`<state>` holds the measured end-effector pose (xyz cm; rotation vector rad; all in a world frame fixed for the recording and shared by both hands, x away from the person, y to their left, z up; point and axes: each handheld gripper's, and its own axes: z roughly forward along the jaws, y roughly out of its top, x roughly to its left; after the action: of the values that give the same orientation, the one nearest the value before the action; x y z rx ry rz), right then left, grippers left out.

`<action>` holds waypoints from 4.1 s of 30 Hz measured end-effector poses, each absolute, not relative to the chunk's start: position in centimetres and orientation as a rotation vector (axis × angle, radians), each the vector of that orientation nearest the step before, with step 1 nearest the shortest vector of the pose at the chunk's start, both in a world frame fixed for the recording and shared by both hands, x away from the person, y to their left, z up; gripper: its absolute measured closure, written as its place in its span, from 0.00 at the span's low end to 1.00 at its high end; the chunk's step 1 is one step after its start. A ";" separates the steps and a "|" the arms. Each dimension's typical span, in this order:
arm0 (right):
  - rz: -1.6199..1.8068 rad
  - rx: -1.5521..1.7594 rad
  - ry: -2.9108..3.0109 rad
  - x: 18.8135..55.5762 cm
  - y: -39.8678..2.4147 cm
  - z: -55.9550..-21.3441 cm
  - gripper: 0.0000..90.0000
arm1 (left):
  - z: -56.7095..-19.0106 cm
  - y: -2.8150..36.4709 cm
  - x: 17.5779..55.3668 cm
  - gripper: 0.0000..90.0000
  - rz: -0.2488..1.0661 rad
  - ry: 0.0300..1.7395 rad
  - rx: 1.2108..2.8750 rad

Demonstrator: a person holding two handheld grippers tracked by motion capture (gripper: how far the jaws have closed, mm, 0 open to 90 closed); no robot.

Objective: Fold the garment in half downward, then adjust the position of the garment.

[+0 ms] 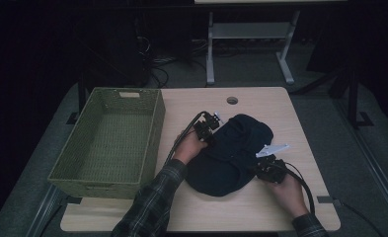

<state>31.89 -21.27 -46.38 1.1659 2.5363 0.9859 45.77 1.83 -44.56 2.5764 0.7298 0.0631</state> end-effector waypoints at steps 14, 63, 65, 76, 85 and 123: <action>0.955 1.190 2.504 32.5 -22.8 -46.3 1.00 | -44.7 3.5 41.1 1.00 0.065 0.745 2.542; 0.972 0.968 2.589 27.3 -22.4 -46.3 0.98 | -45.0 5.9 32.9 1.00 -0.041 0.583 2.506; 0.985 0.995 2.589 27.4 -22.5 -46.2 0.93 | -45.0 6.0 33.0 1.00 -0.053 0.584 2.503; 1.026 1.037 2.557 28.2 -22.6 -44.7 0.78 | -43.5 6.9 34.1 0.84 -0.023 0.625 2.467; 1.022 1.047 2.548 30.5 -22.7 -43.4 0.70 | -41.3 7.4 36.0 0.73 0.054 0.673 2.443; 0.976 1.170 2.609 44.8 -22.1 -45.4 0.68 | -44.3 5.6 46.9 0.62 0.106 0.815 2.448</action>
<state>44.76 -22.08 -45.37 1.1704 2.6087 0.9759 46.92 5.60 -44.30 2.4477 0.8145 0.1065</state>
